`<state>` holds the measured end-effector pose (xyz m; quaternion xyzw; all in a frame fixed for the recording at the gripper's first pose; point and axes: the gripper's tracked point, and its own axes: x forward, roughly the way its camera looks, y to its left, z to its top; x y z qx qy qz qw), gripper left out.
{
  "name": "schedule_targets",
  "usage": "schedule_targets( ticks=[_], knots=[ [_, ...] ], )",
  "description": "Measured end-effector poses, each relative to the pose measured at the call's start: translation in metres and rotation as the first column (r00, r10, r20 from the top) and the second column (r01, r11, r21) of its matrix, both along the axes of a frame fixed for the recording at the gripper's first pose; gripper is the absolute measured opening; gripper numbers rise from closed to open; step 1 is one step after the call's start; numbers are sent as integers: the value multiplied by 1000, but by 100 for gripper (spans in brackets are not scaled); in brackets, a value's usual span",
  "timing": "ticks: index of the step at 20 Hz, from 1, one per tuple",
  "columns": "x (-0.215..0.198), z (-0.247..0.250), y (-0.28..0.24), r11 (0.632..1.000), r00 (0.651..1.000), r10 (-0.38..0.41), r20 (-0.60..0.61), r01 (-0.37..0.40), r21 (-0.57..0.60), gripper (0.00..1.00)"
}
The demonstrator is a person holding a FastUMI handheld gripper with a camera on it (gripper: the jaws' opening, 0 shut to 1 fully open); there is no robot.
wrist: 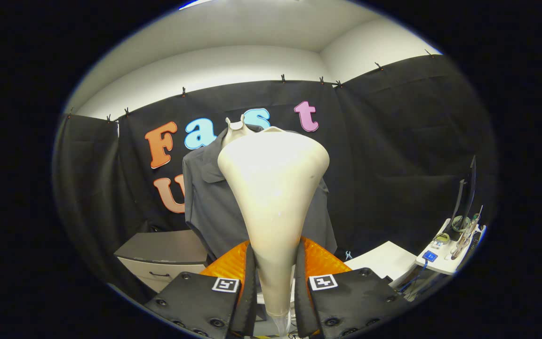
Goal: Iron the clothes twice with a garment steamer, once on the left side and once on the right side.
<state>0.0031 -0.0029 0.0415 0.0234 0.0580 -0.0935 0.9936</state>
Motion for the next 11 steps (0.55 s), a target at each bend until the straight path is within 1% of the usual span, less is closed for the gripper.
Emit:
schedule_targets(
  ticks=[2,4,7,11],
  knots=[
    [-3,18,8,1000,998,17,63,-17,-7,40],
    [-1,10,21,997,994,72,86,-71,-20,40],
    [4,-4,33,994,993,106,58,-105,-16,40],
    [9,-16,57,983,983,183,31,-182,-25,40]
  ],
)
